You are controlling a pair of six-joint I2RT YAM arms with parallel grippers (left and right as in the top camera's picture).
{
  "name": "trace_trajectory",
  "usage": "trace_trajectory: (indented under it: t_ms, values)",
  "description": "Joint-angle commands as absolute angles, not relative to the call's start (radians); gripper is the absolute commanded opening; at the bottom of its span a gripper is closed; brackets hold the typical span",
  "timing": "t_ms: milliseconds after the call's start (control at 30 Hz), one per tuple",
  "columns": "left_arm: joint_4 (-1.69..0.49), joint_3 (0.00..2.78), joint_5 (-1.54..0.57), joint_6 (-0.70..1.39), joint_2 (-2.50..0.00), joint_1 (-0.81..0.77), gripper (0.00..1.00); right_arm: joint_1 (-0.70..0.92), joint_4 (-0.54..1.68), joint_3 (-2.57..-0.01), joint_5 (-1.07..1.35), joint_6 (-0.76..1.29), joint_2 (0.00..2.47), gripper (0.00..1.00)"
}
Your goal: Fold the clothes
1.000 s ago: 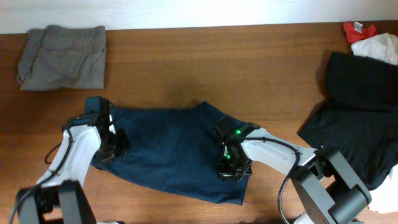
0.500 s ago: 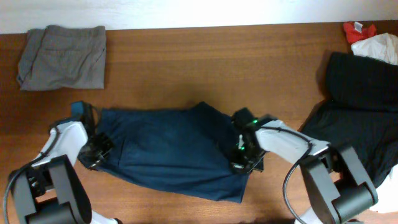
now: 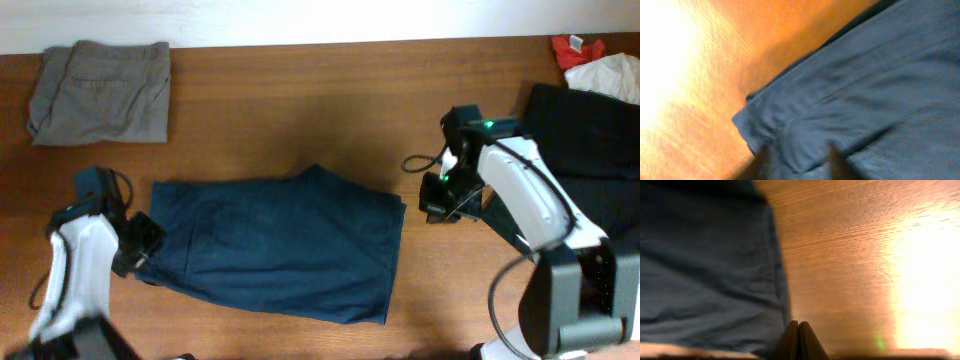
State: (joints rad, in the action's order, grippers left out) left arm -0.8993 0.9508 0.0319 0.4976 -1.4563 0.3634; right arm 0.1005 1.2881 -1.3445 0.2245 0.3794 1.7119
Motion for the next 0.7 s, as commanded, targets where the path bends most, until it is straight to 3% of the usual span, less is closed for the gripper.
trace_trajectory:
  t_ms: [0, 33, 67, 133, 167, 433, 667]
  values:
    - [-0.834, 0.972, -0.006, 0.425, -1.317, 0.369, 0.99, 0.097, 1.309, -1.391, 0.209, 0.348, 1.606, 0.13]
    - [-0.813, 0.972, -0.008, 0.419, -1.308, 0.369, 0.99, 0.098, 1.315, -1.391, 0.209, 0.348, 1.587, 0.19]
    - [-0.791, 0.972, -0.004, 0.417, -1.307, 0.37, 0.99, 0.098, 1.328, -1.391, 0.209, 0.347, 1.567, 0.34]
    - [-0.741, 0.972, -0.002, 0.418, -1.326, 0.387, 0.99, 0.098, 1.362, -1.391, 0.208, 0.34, 1.547, 0.88]
    - [-0.716, 0.972, -0.016, 0.418, -1.349, 0.405, 0.99, 0.098, 1.386, -1.391, 0.208, 0.323, 1.545, 0.98]
    - [-0.626, 0.974, -0.175, 0.289, -1.625, 0.522, 0.99, 0.113, 1.462, -1.386, 0.205, 0.265, 1.545, 0.98]
    - [-0.591, 0.973, -0.323, 0.176, -1.745, 0.531, 0.99, 0.183, 1.446, -1.384, 0.205, 0.266, 1.545, 0.99]
